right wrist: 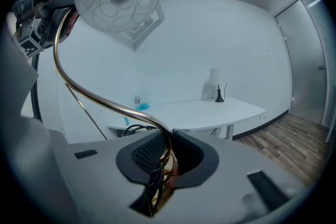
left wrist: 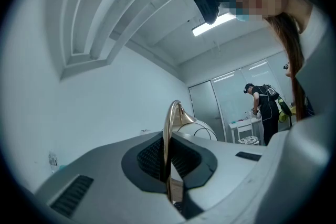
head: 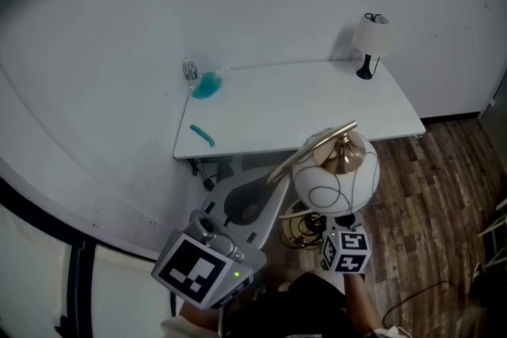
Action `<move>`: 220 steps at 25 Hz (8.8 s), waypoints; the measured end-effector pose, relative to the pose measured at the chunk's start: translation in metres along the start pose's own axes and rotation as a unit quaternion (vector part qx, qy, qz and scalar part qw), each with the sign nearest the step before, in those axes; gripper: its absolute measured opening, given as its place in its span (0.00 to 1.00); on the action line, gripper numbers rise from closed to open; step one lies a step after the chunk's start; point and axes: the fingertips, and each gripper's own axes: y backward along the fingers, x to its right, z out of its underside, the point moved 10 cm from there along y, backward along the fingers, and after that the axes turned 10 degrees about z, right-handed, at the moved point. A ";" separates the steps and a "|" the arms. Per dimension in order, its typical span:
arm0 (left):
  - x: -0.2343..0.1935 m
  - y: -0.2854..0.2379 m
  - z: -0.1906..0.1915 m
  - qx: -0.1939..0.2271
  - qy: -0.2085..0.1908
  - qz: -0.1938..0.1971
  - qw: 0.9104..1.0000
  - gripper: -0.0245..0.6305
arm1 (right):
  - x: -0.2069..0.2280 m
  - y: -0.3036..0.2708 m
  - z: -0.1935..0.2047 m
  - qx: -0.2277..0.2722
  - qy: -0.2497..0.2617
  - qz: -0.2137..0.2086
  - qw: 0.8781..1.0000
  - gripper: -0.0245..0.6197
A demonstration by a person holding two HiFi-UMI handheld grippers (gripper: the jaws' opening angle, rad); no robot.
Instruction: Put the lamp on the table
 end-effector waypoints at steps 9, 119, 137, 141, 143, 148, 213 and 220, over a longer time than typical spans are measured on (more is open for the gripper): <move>-0.004 -0.004 0.003 -0.002 0.005 0.007 1.000 0.05 | 0.002 -0.003 0.001 -0.004 0.000 0.006 1.000 0.11; -0.182 -0.234 0.046 -0.029 0.018 -0.079 0.996 0.05 | 0.079 -0.295 -0.088 -0.041 0.011 -0.076 0.996 0.11; -0.198 -0.242 0.060 -0.023 0.021 -0.062 0.998 0.05 | 0.083 -0.312 -0.086 -0.039 0.011 -0.062 0.997 0.11; -0.203 -0.244 0.064 -0.022 0.023 -0.060 0.998 0.05 | 0.082 -0.318 -0.084 -0.039 0.010 -0.059 0.997 0.11; -0.205 -0.245 0.066 -0.024 0.025 -0.058 0.998 0.05 | 0.083 -0.320 -0.084 -0.039 0.008 -0.055 0.998 0.11; -0.216 -0.249 0.071 -0.025 0.029 -0.056 0.998 0.05 | 0.078 -0.330 -0.081 -0.046 0.005 -0.055 0.997 0.11; -0.382 -0.296 0.101 -0.044 0.061 -0.049 0.996 0.05 | 0.026 -0.481 -0.119 -0.093 -0.002 -0.046 0.995 0.11; -0.399 -0.301 0.108 -0.041 0.068 -0.042 0.996 0.05 | 0.023 -0.497 -0.122 -0.095 -0.003 -0.038 0.995 0.11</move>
